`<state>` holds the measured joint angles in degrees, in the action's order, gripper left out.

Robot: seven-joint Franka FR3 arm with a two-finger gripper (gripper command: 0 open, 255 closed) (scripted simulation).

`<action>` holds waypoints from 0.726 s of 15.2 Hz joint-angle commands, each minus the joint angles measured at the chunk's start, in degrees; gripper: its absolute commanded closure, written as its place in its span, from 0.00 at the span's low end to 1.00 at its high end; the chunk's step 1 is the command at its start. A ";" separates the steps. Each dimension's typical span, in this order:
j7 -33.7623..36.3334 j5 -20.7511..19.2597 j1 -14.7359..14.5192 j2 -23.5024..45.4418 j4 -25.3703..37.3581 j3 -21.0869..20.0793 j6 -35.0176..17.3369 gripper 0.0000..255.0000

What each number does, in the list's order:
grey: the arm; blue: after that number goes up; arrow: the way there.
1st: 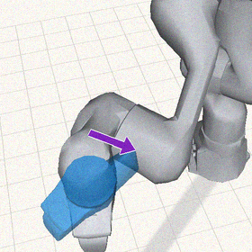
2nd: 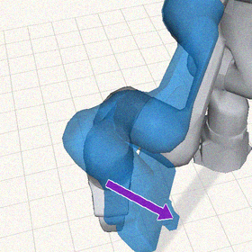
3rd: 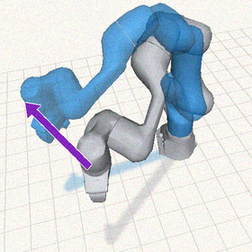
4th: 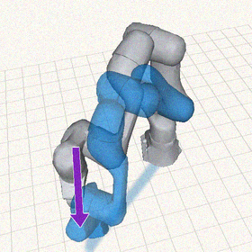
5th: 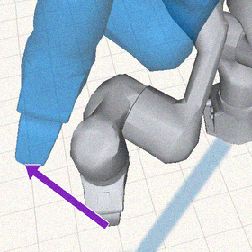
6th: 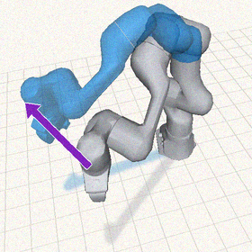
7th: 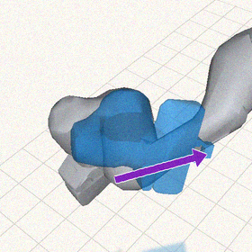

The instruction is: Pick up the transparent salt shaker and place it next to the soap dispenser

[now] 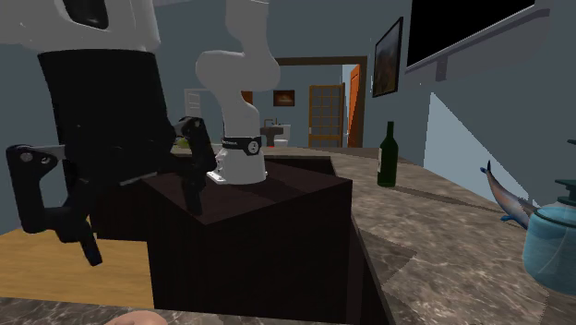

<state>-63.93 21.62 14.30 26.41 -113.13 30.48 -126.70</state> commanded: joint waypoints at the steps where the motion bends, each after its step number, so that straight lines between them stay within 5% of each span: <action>1: -2.36 2.34 2.71 4.84 4.51 -1.29 0.37 0.00; 4: -4.33 4.51 6.17 11.03 11.12 -3.03 1.32 0.00; 11: -5.47 6.46 6.81 14.17 10.42 -4.64 -2.36 0.00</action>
<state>-69.10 27.84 21.02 40.38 -102.29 25.99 -128.45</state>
